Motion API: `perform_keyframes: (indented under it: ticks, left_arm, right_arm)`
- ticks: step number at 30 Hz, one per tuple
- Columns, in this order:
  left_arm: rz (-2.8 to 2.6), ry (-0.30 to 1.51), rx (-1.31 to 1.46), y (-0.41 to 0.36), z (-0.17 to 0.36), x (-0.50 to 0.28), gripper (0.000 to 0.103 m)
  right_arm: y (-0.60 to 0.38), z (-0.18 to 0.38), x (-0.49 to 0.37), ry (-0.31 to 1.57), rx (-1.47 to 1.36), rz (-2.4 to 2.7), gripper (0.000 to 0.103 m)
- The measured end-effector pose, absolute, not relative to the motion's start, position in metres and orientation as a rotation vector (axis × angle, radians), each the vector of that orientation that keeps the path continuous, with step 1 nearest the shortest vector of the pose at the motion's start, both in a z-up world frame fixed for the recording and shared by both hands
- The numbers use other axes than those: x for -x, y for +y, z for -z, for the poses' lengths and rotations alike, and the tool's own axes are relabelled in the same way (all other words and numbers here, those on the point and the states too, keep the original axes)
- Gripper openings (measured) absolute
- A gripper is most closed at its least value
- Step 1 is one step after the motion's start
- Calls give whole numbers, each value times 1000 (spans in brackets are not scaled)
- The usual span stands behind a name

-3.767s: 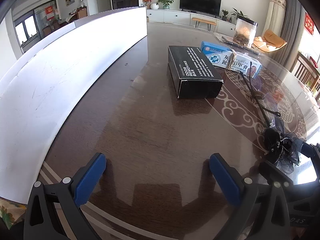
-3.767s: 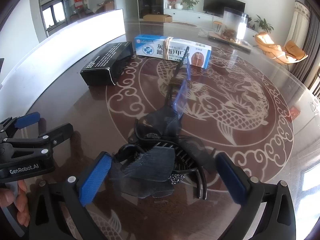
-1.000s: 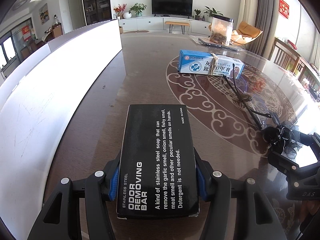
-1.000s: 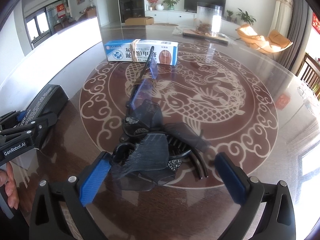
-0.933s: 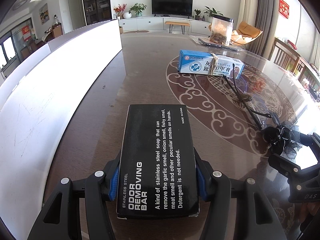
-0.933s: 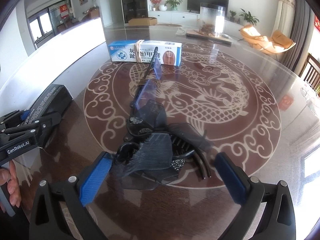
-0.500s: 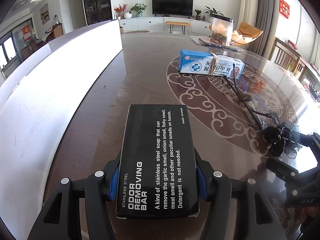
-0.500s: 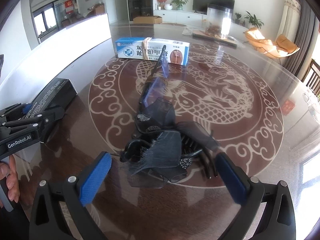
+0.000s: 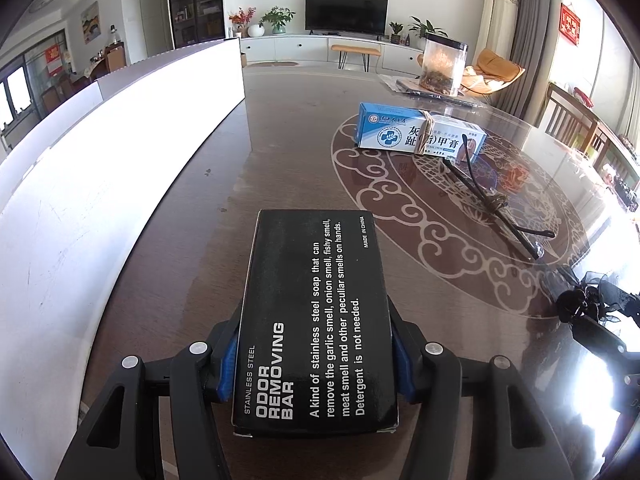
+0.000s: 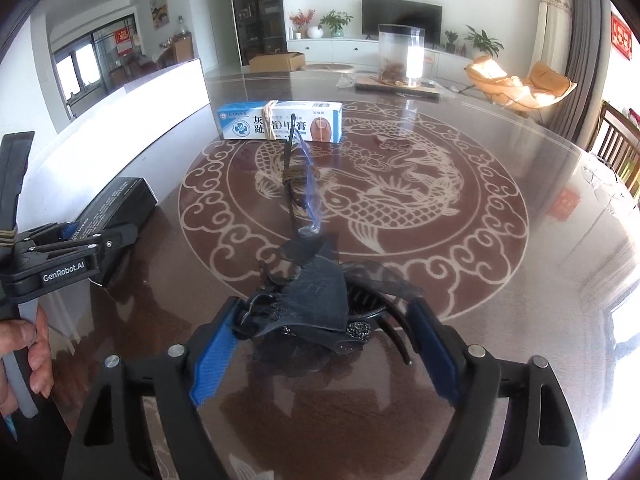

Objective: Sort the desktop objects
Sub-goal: 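Lift the black box with the left tool while the right tool lifts the lace, then carry the black box and lace into the white bin and open both tools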

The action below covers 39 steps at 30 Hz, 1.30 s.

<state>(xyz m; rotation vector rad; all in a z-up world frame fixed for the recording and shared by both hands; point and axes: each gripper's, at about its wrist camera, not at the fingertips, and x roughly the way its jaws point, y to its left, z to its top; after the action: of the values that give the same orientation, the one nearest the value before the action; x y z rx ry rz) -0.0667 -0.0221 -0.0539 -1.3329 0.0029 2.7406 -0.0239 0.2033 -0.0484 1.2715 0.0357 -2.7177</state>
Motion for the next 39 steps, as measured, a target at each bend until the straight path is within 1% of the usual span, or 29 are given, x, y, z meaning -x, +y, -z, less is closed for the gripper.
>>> perform_keyframes:
  ticks: [4,7,10,15,20,23,27,30,32,36,39]
  left_arm:
    - [-2701,-36,1320,-19,52,64,58]
    - [-2685,-27,1302,-15,50,60,58]
    - [-2686,-20,1286,-13,47,55,58]
    - [-2689,-81,1266,-17,40,45,58]
    - [-2667,-168,1277,-23,29,34,58]
    - [-2668,-212,1257,-36,7,23,58]
    - [-2736,-246,1157,-76,-46,18,58]
    - [-2821,-281,1108,-128,-85,22,58]
    - [-2896,-293,1123,-169,-100,28,58]
    - [-3003,-340,1256,-253,-98,41,58]
    - [-3049,-382,1428,-307,-73,44,58]
  right_arm:
    - [222,28,3,1,-1242,2724,83]
    - [235,14,-8,-65,-1214,2731,83]
    - [238,13,-14,-44,-1229,2730,83]
    - [247,14,-22,-115,-1219,2723,83]
    - [244,4,-18,-113,-1207,2709,83]
    - [231,-14,-9,-105,-1148,2690,83]
    - [191,-49,16,-105,-1042,2626,83]
    - [139,-82,38,-95,-943,2551,83]
    - [97,-105,49,-100,-875,2480,83]
    - [-7,-133,67,-75,-795,2314,83]
    - [-85,-127,77,-40,-820,2192,83]
